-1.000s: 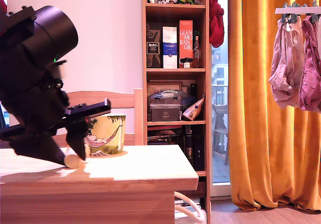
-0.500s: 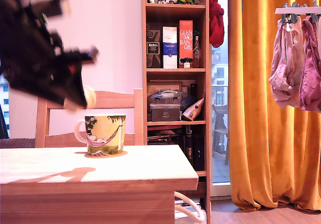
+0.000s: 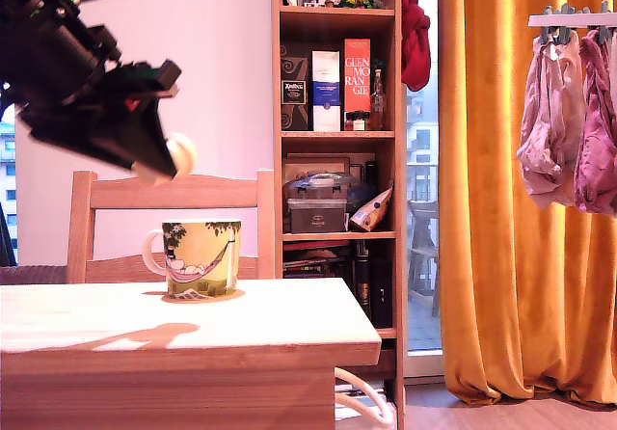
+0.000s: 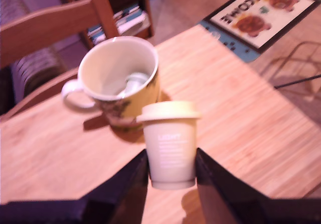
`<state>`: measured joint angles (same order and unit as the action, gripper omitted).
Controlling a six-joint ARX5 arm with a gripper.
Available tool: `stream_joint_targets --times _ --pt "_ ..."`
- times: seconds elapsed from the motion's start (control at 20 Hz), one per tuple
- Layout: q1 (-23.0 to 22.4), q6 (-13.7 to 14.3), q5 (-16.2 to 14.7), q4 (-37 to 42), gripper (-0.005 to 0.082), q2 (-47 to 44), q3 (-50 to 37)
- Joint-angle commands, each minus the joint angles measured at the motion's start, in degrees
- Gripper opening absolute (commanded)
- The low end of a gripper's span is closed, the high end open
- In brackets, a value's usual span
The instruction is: Pick up the coffee capsules on the table and drop them inside the coffee cup
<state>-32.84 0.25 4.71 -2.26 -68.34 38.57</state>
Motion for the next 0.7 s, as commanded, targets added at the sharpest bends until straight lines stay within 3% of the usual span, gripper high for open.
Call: stream_joint_targets --times 0.0,0.35,0.65 --pt "1.44 1.53 -2.01 1.53 0.0197 -0.24 0.81" --pt "8.96 1.75 -10.49 3.89 0.0197 -1.2 5.57" --pt "10.47 2.62 -13.49 3.56 0.0198 -7.98 11.37"
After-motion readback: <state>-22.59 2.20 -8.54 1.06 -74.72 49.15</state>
